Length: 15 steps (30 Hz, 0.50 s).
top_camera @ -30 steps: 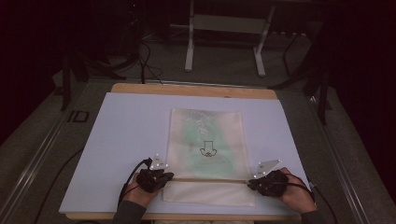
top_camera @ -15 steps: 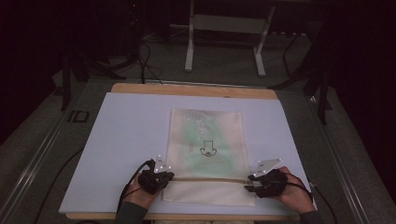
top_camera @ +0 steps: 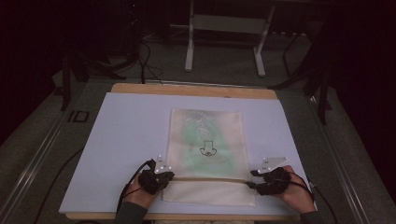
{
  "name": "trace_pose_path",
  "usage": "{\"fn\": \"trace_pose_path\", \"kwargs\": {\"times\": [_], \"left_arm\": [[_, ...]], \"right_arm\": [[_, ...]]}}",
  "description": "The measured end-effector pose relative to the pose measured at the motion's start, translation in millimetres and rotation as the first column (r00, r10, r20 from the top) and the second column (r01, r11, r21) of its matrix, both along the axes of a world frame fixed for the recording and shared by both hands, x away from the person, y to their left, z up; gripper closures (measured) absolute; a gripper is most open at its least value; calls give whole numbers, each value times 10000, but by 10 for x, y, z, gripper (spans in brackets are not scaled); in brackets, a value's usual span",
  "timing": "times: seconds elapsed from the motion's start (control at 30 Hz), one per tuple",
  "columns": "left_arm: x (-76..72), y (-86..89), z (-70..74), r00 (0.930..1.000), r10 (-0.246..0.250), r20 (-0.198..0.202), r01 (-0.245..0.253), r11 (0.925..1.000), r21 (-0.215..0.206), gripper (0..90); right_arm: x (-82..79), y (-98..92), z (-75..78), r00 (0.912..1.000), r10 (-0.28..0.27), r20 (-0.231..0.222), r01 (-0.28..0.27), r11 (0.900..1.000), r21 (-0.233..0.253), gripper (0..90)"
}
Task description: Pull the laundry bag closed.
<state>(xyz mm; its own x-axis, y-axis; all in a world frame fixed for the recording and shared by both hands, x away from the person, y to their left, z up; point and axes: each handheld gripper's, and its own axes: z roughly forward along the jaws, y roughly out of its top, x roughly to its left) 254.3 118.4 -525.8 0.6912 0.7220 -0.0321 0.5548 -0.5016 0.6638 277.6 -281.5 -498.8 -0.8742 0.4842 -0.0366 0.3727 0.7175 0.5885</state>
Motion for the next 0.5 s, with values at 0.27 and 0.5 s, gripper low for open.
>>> {"fn": "trace_pose_path", "kwargs": {"times": [0.27, 0.5], "left_arm": [[-5, 54, 28, 9991, 249, 345, -234, 9988, -423, 841], [-38, 56, 70, 9903, 599, 1255, -600, 9982, -36, 841]], "right_arm": [[26, -71, -26, 9992, -397, -51, 398, 9988, 294, 498], [33, -93, -18, 9991, -417, 75, 414, 9985, 368, 495]]}}
